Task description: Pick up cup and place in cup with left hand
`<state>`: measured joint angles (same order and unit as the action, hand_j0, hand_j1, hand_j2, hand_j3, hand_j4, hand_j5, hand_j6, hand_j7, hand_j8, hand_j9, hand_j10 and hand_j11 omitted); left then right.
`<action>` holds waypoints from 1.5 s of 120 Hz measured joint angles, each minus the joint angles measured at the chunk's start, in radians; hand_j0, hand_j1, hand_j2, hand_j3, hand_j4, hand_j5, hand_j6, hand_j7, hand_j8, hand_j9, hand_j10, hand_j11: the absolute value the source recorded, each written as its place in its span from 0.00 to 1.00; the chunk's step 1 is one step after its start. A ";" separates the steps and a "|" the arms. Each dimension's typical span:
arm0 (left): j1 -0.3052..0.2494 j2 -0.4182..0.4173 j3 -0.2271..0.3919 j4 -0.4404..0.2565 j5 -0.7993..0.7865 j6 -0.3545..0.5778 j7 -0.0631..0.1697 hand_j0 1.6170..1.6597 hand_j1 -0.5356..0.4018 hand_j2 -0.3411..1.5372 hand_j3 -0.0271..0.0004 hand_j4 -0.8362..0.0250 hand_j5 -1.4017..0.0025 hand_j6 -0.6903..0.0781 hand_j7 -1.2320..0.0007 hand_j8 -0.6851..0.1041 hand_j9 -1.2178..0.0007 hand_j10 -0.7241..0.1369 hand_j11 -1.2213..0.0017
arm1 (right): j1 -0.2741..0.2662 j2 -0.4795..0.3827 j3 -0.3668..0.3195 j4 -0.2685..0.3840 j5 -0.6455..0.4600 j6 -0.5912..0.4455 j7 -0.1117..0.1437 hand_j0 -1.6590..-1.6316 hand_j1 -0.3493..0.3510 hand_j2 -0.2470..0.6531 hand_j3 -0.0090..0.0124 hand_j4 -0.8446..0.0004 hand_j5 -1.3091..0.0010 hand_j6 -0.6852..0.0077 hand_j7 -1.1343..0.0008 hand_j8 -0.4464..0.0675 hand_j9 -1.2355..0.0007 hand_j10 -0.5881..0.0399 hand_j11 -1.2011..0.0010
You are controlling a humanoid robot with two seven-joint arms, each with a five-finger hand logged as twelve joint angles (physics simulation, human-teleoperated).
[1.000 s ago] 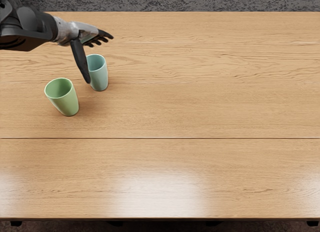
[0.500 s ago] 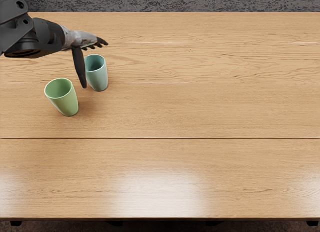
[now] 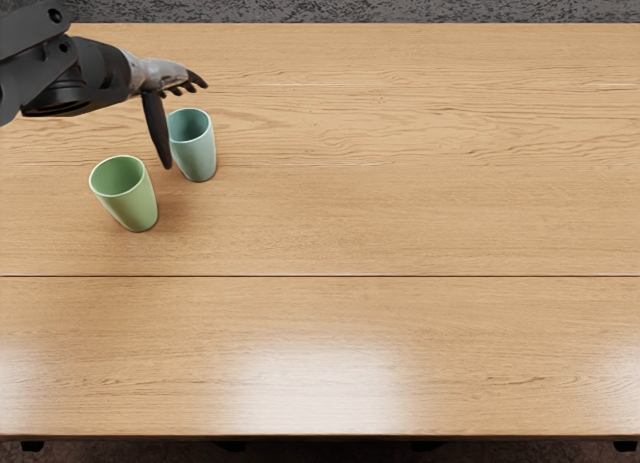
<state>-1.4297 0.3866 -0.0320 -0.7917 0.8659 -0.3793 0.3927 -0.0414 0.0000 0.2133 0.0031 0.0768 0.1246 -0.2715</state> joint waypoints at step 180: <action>0.011 -0.094 0.014 0.123 0.000 0.033 -0.037 0.96 0.72 0.20 0.99 0.77 0.84 0.67 0.82 0.65 0.81 0.64 0.81 | 0.000 0.000 0.000 0.000 0.000 0.000 0.000 0.04 0.00 0.27 0.42 1.00 1.00 0.99 1.00 0.87 1.00 0.94 1.00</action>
<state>-1.4189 0.2927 -0.0182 -0.6686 0.8658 -0.3461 0.3554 -0.0414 0.0000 0.2133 0.0031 0.0768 0.1247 -0.2715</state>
